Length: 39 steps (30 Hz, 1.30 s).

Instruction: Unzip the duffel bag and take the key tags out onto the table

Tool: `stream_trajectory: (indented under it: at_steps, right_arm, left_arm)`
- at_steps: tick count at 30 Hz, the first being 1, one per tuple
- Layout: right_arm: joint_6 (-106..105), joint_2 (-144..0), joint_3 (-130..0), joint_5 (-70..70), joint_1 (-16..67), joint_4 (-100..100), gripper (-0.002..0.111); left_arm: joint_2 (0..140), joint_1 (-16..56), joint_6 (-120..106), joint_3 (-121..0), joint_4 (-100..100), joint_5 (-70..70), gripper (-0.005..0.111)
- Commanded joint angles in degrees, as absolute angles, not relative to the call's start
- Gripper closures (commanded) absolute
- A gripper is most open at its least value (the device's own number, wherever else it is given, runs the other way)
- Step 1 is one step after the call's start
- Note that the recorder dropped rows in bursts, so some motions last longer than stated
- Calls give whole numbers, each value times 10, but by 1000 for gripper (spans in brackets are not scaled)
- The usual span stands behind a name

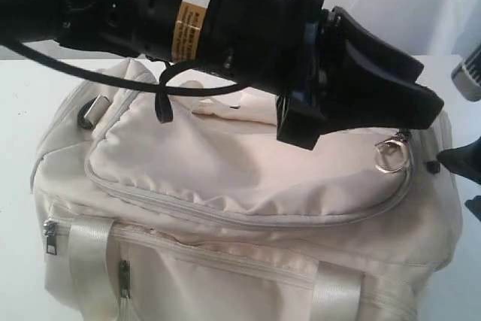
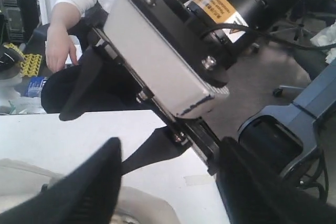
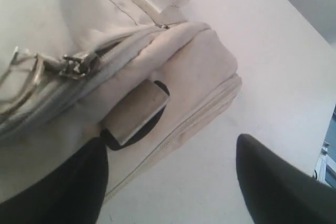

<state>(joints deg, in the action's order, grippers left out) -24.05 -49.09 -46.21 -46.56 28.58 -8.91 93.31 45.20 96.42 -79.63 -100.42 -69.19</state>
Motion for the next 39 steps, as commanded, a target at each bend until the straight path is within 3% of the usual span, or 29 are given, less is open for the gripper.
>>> stream_trajectory:
  at_steps: [1, 6, 17, 25, 29, 39]
  right_arm:
    - [-234, -487, -461, -469, 286, -91, 43]
    - [-192, -479, -461, -471, 286, -138, 43]
    - [-35, -441, -461, -421, 286, -167, 43]
    - [33, -440, -461, -419, 286, -167, 43]
    - [77, -440, -461, -419, 286, -167, 43]
    - [91, -441, -461, -423, 286, -167, 43]
  left_arm:
    - [926, 446, 1008, -800, -999, -700, 37]
    - [926, 388, 1050, -800, -999, -700, 51]
    - [923, 141, 1099, -794, -999, -700, 50]
    - [920, -51, 1105, -710, -999, -700, 50]
    - [920, -90, 1110, -636, -999, -700, 47]
    - [916, -98, 1045, -531, -999, -700, 42]
